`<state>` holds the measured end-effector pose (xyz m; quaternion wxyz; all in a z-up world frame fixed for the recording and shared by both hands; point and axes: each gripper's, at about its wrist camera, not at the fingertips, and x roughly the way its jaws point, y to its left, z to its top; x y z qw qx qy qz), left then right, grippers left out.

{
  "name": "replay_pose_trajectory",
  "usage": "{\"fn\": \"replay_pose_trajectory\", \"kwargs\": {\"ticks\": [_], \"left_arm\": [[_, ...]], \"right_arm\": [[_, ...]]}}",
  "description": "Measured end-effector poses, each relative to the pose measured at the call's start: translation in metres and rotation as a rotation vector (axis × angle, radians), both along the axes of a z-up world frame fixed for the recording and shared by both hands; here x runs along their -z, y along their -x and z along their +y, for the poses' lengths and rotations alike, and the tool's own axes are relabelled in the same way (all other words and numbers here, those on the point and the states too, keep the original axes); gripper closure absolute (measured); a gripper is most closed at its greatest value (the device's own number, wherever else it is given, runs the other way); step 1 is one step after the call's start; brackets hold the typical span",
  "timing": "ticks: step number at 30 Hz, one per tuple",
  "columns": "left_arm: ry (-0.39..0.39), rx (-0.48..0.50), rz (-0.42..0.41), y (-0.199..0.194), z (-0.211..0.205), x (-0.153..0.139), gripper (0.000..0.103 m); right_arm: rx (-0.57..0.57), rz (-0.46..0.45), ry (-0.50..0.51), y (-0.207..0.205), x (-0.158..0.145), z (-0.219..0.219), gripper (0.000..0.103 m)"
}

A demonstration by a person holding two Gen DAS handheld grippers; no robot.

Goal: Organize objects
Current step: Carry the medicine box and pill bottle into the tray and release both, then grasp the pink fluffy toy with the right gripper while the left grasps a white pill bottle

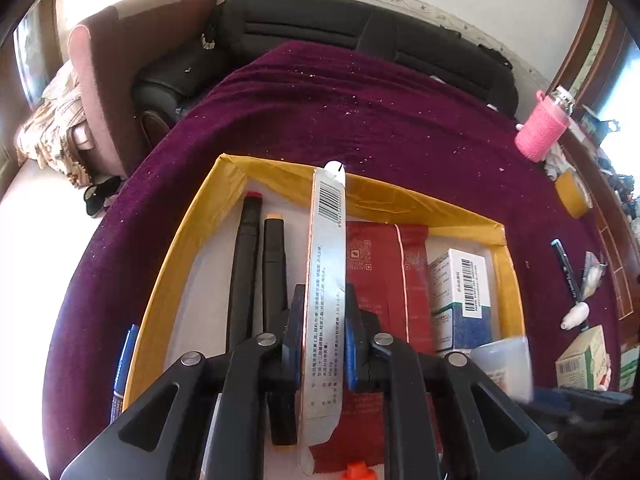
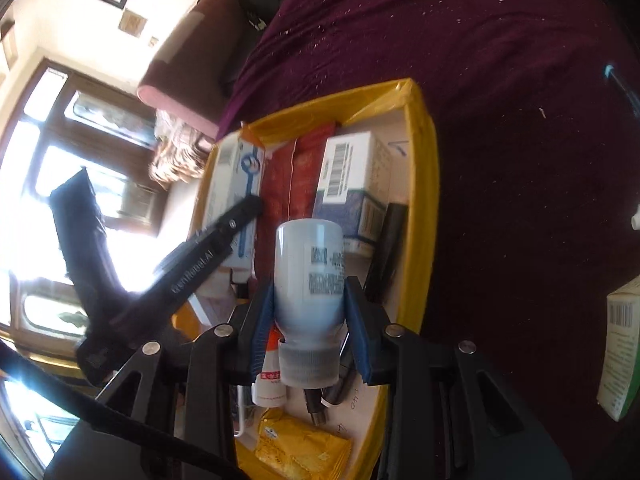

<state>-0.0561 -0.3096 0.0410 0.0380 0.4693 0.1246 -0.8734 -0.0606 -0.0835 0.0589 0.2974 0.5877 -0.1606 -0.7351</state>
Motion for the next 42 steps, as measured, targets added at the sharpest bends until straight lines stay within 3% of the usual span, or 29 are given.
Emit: {"fn": "replay_pose_trajectory", "kwargs": {"ticks": [4,10,12,14,19,26,33,37,42], "left_arm": [[-0.028,-0.002,0.045,-0.012,-0.004,-0.013,0.088],[-0.027,-0.016,0.152,-0.041,-0.003,-0.044,0.062],[-0.034,-0.028,0.174,-0.05,-0.003,-0.051,0.048],[-0.05,-0.043,0.192,-0.058,-0.005,-0.055,0.046],[-0.089,-0.104,0.243,-0.083,-0.01,-0.066,0.041],[-0.166,-0.089,0.268,-0.11,0.015,-0.067,0.037],[-0.235,0.027,0.268,-0.114,0.075,-0.062,0.037],[-0.246,0.097,0.253,-0.113,0.114,-0.06,0.037],[-0.263,0.142,0.215,-0.116,0.146,-0.052,0.037]], "right_arm": [[-0.024,-0.007,-0.038,-0.01,0.01,-0.014,0.07],[-0.002,0.022,-0.106,-0.004,0.01,-0.017,0.07],[0.012,0.046,-0.142,-0.003,0.008,-0.013,0.07],[0.017,0.078,-0.176,-0.005,0.003,-0.01,0.068],[0.02,0.125,-0.102,-0.007,-0.021,0.0,0.064],[0.085,0.296,-0.15,-0.019,-0.066,0.073,0.056],[0.274,0.406,-0.359,-0.026,-0.085,0.196,0.049],[0.357,0.362,-0.404,-0.035,-0.082,0.261,0.049],[0.381,0.258,-0.285,-0.025,-0.053,0.29,0.049]]}}
